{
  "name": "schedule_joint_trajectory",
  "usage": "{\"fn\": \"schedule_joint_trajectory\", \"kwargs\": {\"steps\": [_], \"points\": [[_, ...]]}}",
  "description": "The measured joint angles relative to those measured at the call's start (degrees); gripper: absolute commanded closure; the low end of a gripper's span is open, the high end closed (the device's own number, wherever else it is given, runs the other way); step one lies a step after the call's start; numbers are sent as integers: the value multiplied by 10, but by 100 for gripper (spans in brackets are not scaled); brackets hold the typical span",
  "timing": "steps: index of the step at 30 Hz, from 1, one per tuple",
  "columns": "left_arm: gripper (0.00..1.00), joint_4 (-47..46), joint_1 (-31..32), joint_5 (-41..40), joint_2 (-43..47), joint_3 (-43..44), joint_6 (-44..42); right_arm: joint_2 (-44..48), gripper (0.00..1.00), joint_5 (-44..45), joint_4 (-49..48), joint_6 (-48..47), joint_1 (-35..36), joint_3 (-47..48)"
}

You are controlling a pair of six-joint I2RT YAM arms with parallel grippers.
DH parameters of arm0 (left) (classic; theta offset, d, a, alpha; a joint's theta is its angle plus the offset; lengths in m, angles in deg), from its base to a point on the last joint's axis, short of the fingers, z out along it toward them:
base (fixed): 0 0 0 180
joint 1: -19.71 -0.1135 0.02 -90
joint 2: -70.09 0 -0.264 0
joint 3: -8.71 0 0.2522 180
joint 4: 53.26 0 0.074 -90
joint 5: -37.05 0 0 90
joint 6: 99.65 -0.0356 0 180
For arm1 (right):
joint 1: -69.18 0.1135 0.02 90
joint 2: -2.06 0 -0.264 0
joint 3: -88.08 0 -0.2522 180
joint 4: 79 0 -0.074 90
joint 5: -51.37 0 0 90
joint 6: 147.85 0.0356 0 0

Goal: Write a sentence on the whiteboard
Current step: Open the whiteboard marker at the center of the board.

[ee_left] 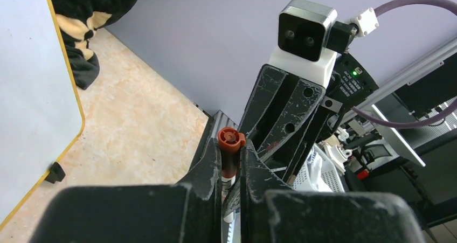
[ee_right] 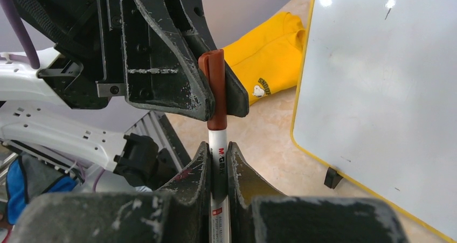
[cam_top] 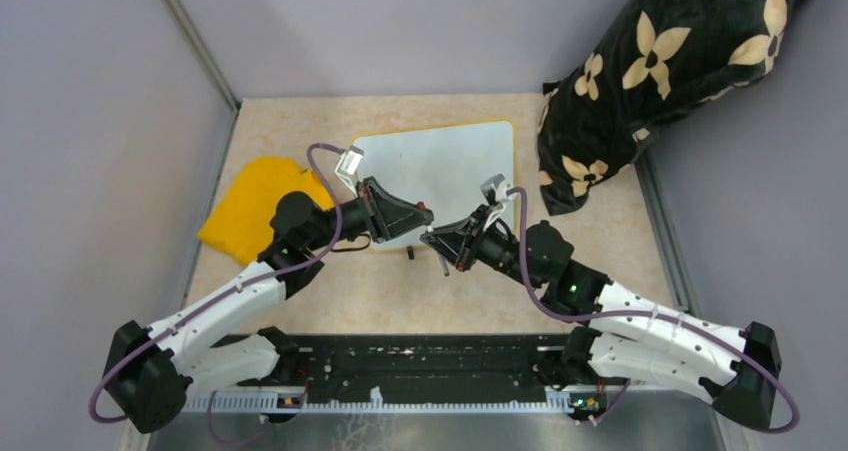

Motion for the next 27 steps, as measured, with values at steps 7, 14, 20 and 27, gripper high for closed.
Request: {"fn": "schedule_joint_trajectory", "kwargs": {"steps": [7,14,20,27], "points": [[100,19,4,-13,4,0,-3,4,100,3,1,0,0,-6],[100,34,8,-26,12,0,-5,9,100,2,-1,0,0,-10],[100,38,-12,-89,26,0,-28,30,100,8,44,1,0,-26],[100,38,-25,-149,38,1,-52,46,100,21,66,1,0,-29]]}}
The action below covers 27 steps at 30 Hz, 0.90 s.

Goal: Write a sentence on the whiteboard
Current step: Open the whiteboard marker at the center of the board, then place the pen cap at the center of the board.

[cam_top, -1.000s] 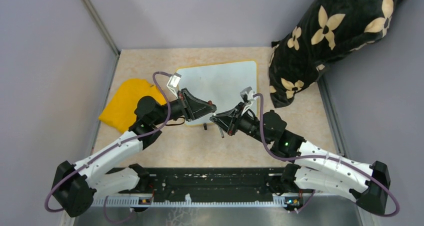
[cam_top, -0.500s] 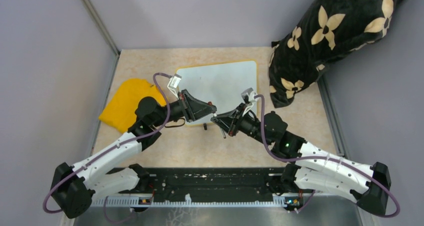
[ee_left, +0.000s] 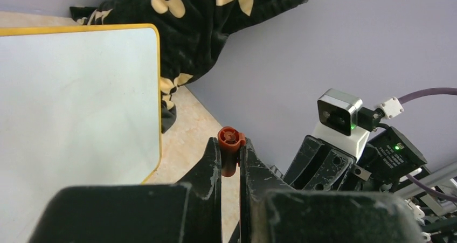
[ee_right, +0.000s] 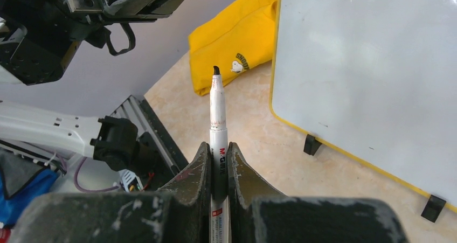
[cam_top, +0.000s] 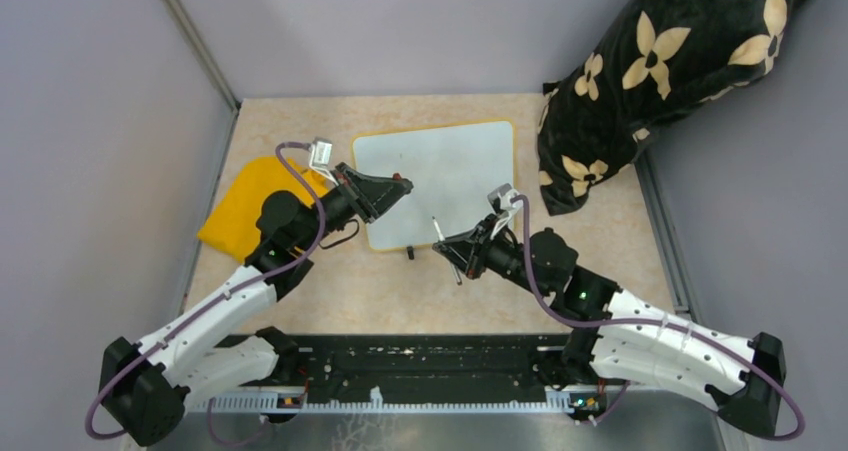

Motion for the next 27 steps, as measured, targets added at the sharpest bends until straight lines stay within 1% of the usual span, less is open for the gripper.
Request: {"fn": "schedule_joint_trajectory", "kwargs": {"steps": [3,5,10,15,17,21,27], "points": [[100,20,0,-6,0,5,-19,8,100,17,10,-1,0,0],[100,49,0,-7,0,15,-42,22,100,45,27,-2,0,0],[100,171,0,-11,3,49,-116,54,100,144,91,-11,0,5],[100,306,0,-15,3,59,-174,56,100,227,147,-19,0,14],[100,351,0,-15,-1,56,-186,55,100,243,159,-20,0,14],[100,405,0,-6,-13,35,-196,45,100,260,163,-21,0,13],[100,458,16,10,-94,26,-206,25,100,265,164,-32,0,13]]}}
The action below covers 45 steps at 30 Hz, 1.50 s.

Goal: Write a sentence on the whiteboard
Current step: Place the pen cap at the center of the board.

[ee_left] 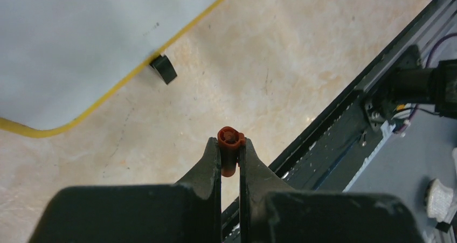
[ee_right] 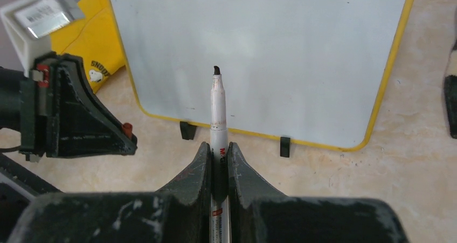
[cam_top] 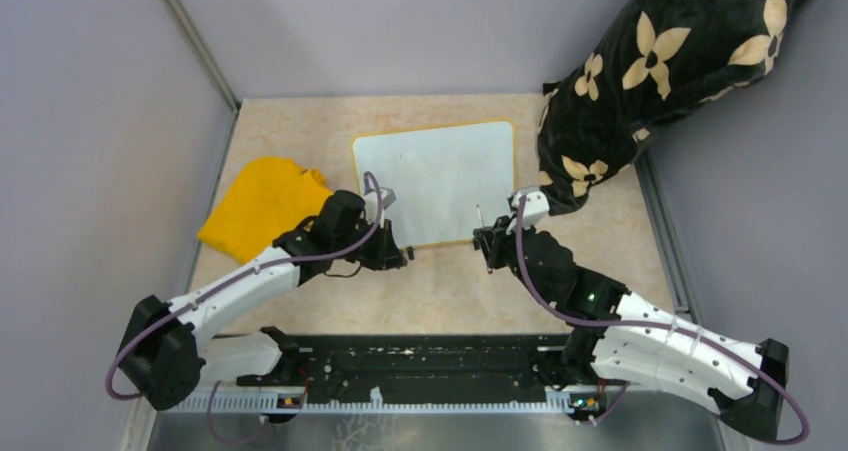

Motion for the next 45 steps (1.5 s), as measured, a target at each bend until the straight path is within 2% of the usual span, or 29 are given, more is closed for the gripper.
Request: {"fn": "schedule_joint_trajectory", "kwargs": {"steps": [14,17,25,31,45], "points": [[100,43,148,-70,-186,26,-17,6,100,18,8,-21,0,0],[96,51,167,-84,-216,42,-19,20,100,30,11,-31,0,0],[91,57,183,-110,-254,65,-20,54,100,50,14,-45,0,0],[76,58,187,-120,-263,74,-21,59,100,54,16,-45,0,0],[67,66,191,-130,-268,82,-21,59,100,54,16,-45,0,0]]}}
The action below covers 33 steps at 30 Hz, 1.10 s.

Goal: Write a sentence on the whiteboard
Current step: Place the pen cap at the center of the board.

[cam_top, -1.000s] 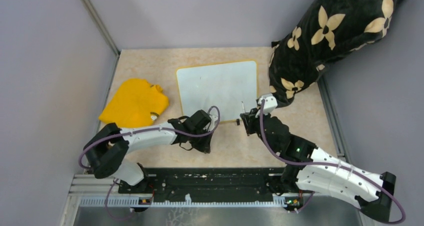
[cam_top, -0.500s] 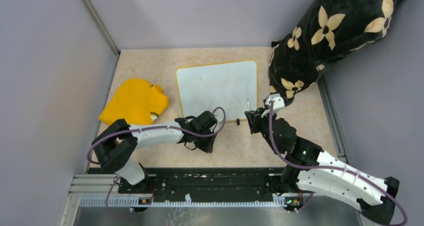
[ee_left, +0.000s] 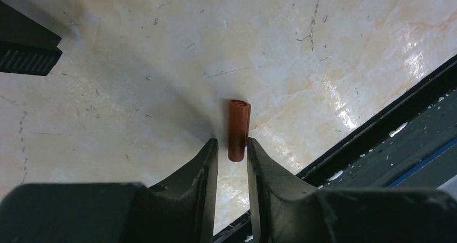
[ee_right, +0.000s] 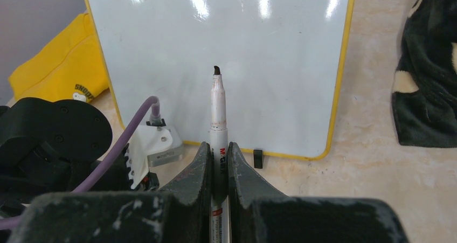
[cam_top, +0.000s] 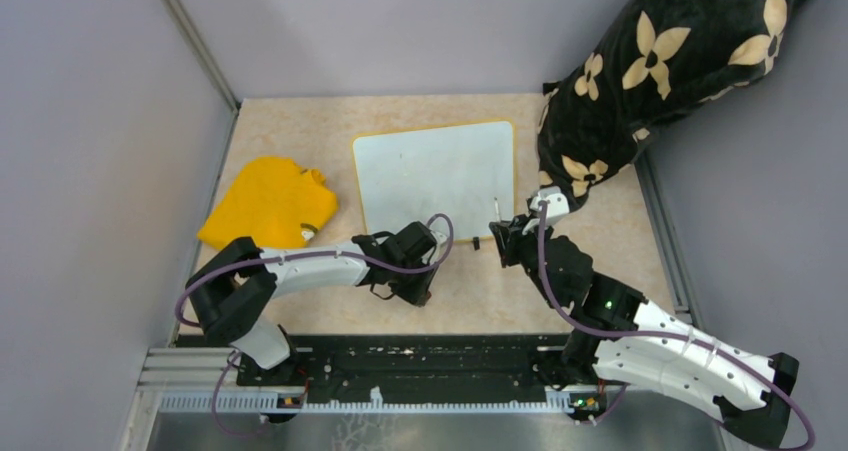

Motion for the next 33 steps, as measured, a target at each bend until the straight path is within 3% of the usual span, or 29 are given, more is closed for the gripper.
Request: {"fn": "schedule_joint_trajectory", "kwargs": {"steps": [10,21,28,33], "points": [[65,0,2,-4,0,0,0,0,100,0,0,0,0,0],[48,21,3,-25,13,8,5,0,100,0,0,0,0,0],[37,40,3,-47,88,23,25,0,100,-1,5,-1,0,1],[28,49,3,-106,189,58,36,0,100,-9,20,-10,0,25]]}}
